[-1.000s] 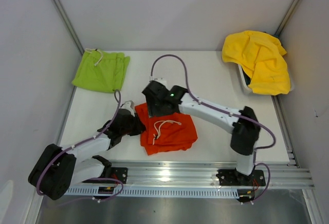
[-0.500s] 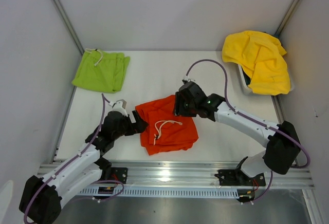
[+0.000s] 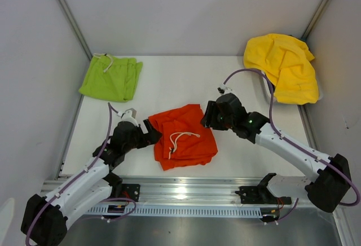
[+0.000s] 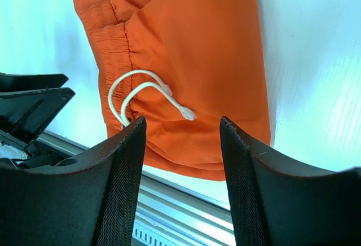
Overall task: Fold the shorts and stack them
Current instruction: Fold the shorts
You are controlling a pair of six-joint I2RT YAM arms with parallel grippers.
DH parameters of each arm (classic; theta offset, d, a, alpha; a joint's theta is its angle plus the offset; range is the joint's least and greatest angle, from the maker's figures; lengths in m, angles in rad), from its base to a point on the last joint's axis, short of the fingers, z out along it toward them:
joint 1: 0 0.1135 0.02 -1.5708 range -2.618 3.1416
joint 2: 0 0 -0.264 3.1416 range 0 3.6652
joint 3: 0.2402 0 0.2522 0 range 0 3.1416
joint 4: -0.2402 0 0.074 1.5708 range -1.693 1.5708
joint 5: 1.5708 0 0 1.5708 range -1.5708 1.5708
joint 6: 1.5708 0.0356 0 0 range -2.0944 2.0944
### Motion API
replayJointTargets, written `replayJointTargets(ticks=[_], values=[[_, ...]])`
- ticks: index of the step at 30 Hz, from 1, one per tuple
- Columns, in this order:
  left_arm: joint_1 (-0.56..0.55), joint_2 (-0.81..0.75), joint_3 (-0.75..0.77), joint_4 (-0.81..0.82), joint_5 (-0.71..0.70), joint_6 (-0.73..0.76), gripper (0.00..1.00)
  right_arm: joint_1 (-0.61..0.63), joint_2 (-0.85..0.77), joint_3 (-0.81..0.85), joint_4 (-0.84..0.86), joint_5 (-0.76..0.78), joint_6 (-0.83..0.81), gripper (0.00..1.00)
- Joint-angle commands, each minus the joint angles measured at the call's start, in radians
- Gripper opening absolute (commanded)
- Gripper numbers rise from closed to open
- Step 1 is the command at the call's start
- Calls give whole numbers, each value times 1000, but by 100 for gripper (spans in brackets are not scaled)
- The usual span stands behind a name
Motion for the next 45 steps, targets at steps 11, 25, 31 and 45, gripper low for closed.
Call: replayJointTargets(ticks=[11, 25, 31, 45], values=[[7, -263, 34, -64, -370, -86, 99, -83, -220, -176, 196, -18, -109, 58], [6, -115, 132, 10, -427, -57, 99, -132, -155, -191, 320, -131, -116, 60], [7, -179, 166, -98, -450, 6, 99, -161, -134, -198, 361, -176, -118, 62], [7, -124, 253, -165, -327, 72, 99, -180, -16, -128, 358, -222, -104, 63]])
